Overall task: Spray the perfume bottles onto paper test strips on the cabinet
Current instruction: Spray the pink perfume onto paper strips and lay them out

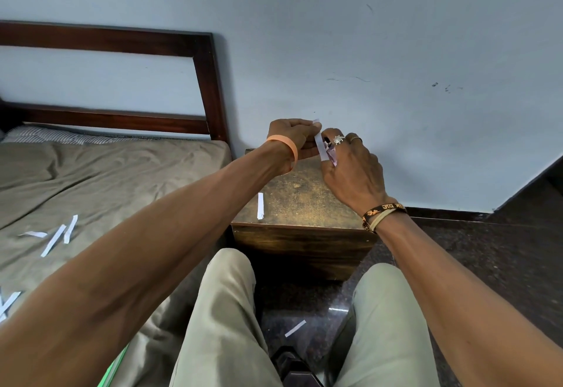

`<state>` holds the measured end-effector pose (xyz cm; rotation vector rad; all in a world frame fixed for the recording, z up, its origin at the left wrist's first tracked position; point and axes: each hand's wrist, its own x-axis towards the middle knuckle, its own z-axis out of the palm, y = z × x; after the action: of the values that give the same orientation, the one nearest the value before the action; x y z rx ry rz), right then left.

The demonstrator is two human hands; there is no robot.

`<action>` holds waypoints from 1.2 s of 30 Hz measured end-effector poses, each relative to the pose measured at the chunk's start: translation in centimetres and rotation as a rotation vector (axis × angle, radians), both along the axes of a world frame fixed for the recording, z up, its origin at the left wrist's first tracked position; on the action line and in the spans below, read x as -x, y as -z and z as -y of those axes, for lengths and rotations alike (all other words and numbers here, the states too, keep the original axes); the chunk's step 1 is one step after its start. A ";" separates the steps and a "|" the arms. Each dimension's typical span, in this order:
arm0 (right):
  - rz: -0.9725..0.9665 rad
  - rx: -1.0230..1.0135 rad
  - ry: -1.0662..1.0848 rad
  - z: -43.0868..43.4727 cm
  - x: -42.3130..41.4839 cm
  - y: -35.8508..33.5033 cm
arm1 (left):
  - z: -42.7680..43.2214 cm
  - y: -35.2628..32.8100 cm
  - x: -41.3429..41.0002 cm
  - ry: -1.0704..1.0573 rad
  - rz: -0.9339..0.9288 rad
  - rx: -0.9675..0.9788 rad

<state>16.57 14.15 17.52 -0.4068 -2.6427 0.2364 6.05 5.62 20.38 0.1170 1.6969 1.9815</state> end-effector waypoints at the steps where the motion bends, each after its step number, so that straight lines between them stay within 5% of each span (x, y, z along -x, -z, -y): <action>1: 0.012 0.000 -0.001 0.1 -0.2 0.2 | 0.0 0.1 0.1 0.001 0.006 -0.005; 23: -0.074 0.217 -0.078 0.7 -2.2 3.2 | -0.4 1.3 1.3 -0.067 0.078 -0.062; 27: -0.131 0.409 -0.054 -0.1 -1.6 4.4 | -0.5 3.0 1.0 0.021 0.083 -0.020; 36: 0.009 0.453 0.060 -4.1 0.7 10.4 | -2.9 9.7 0.6 0.242 0.106 0.154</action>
<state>15.89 18.29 7.16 -0.6297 -2.5666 0.8208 5.48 8.49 10.69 0.1512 1.6747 1.6472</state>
